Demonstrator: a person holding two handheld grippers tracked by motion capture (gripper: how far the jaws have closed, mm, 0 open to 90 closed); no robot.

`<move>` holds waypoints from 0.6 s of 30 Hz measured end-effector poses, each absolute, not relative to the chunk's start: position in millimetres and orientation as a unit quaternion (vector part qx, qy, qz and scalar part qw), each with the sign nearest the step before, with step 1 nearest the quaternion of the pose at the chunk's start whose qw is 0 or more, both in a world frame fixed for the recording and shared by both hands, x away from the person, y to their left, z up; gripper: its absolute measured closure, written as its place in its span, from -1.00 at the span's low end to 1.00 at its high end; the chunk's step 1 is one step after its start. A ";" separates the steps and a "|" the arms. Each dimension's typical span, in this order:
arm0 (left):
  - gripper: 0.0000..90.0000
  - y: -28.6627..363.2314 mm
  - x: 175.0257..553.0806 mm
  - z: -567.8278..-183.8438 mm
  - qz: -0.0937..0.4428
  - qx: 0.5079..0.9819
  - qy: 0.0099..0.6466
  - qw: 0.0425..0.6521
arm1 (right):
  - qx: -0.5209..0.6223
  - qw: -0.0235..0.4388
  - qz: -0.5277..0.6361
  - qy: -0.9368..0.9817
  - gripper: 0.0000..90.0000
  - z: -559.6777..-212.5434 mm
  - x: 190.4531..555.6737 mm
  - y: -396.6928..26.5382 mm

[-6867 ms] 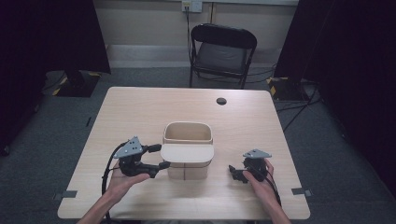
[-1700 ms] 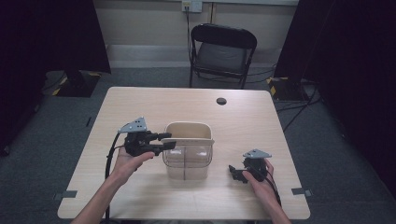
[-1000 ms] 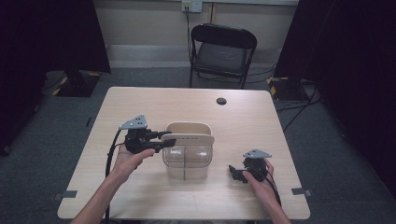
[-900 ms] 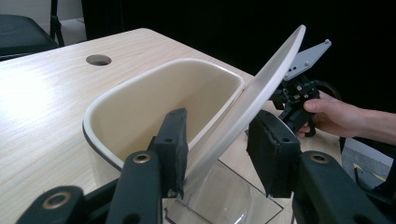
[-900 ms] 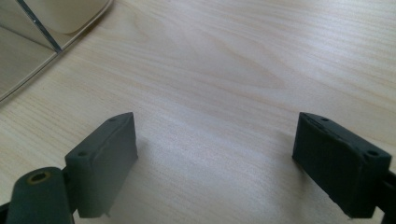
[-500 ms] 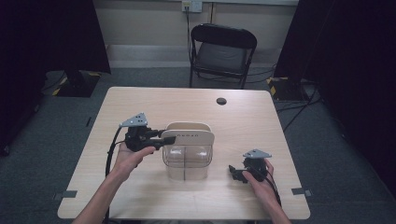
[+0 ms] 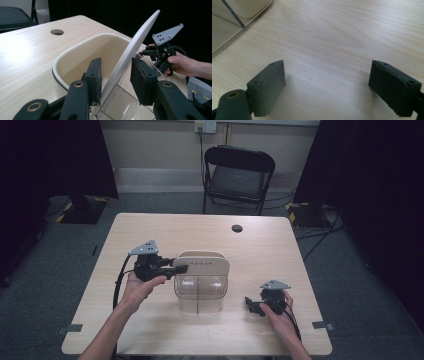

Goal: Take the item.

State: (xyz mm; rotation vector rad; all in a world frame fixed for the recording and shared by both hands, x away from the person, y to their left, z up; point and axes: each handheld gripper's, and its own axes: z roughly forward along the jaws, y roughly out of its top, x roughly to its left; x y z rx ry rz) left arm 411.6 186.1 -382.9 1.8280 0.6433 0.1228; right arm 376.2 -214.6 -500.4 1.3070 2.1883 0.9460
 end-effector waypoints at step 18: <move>0.37 186.6 412.5 -383.7 0.048 0.774 0.275 0.568 | 0.470 0.210 0.340 0.787 -0.71 -500.5 376.2 -214.7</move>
